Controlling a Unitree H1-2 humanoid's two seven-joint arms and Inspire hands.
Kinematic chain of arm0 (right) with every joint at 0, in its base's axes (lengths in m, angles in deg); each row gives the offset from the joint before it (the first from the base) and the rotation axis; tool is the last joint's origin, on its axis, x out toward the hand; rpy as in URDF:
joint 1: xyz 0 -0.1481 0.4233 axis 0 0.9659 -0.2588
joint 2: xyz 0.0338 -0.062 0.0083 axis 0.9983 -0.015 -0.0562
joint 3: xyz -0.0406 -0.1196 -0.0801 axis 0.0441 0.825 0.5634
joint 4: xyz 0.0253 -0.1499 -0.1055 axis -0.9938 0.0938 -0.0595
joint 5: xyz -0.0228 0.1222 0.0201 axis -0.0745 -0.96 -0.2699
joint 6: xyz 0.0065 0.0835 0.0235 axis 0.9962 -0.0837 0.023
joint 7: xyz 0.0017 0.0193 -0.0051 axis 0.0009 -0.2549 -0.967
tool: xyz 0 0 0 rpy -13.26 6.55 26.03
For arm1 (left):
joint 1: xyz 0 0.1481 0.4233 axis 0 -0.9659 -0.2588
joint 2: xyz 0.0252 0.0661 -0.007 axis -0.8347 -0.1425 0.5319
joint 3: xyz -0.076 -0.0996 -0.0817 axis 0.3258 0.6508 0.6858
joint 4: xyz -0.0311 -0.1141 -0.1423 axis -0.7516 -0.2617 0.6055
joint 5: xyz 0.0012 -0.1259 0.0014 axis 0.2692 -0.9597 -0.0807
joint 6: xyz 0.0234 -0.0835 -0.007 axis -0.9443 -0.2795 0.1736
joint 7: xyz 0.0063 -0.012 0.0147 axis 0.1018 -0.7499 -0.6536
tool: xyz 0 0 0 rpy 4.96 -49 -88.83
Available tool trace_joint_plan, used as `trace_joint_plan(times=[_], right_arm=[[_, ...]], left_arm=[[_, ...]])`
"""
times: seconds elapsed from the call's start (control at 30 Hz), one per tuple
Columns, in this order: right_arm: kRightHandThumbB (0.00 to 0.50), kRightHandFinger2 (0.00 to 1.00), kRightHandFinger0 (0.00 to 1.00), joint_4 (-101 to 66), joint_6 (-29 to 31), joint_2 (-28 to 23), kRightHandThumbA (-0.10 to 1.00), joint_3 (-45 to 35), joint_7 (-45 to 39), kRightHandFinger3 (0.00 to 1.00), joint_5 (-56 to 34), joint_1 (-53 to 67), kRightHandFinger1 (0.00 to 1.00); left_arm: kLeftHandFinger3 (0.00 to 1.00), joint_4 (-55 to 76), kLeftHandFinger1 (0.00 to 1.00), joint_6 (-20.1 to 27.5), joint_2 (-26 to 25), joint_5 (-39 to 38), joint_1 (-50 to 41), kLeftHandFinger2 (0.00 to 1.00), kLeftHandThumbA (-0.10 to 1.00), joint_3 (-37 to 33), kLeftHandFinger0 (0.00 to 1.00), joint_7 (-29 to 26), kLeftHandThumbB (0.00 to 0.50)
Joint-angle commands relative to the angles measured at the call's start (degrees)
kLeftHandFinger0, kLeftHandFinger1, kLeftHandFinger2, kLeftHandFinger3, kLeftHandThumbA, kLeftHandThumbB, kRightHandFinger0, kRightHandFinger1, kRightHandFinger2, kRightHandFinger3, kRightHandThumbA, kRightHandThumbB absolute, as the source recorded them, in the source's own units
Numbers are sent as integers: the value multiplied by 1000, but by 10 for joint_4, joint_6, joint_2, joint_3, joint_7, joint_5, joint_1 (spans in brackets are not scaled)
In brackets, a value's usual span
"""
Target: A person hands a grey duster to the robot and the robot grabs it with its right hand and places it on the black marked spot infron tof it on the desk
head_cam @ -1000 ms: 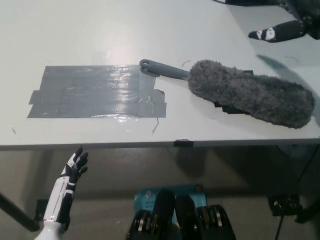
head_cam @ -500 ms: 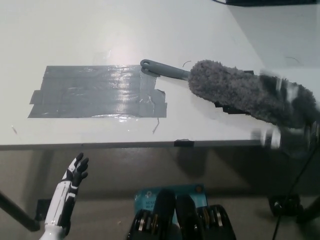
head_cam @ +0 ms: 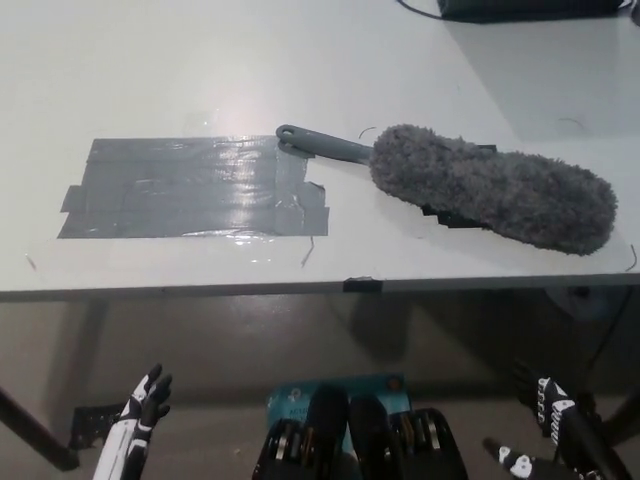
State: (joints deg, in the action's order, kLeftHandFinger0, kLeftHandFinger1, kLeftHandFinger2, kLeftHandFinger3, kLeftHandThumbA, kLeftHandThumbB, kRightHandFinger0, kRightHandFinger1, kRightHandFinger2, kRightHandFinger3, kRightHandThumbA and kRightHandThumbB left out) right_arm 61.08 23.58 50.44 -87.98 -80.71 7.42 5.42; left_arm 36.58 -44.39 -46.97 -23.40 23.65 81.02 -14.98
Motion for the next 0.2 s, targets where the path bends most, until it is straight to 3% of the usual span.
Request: trace_joint_plan(times=[0.0, 0.03, 0.07, 0.1, 0.17], right_arm=[[282, 1000, 1000, 27, 213, 38, -12, -24, 152, 679, 59, -13, 1000], [315, 1000, 1000, 20, 205, 37, 131, -23, 150, 887, 59, -11, 1000], [352, 1000, 1000, 14, 198, 36, 227, -21, 150, 1000, 63, -9, 1000], [394, 1000, 1000, 7, 186, 32, 300, -18, 149, 1000, 69, -7, 1000], [405, 1000, 1000, 4, 185, 30, 318, -15, 152, 1000, 74, -6, 1000]], left_arm=[[1000, 20, 1000, 48, -4, 16, 7, 1000, 1000, -7, 1000, -2, 157], [1000, 21, 1000, 46, -6, 15, 9, 1000, 1000, -7, 1000, 0, 151], [1000, 22, 1000, 44, -6, 17, 11, 1000, 1000, -7, 1000, 0, 150], [1000, 23, 1000, 44, -6, 18, 12, 1000, 1000, -8, 1000, -1, 147], [1000, 23, 1000, 43, -7, 16, 12, 1000, 1000, -8, 1000, 1, 148]])
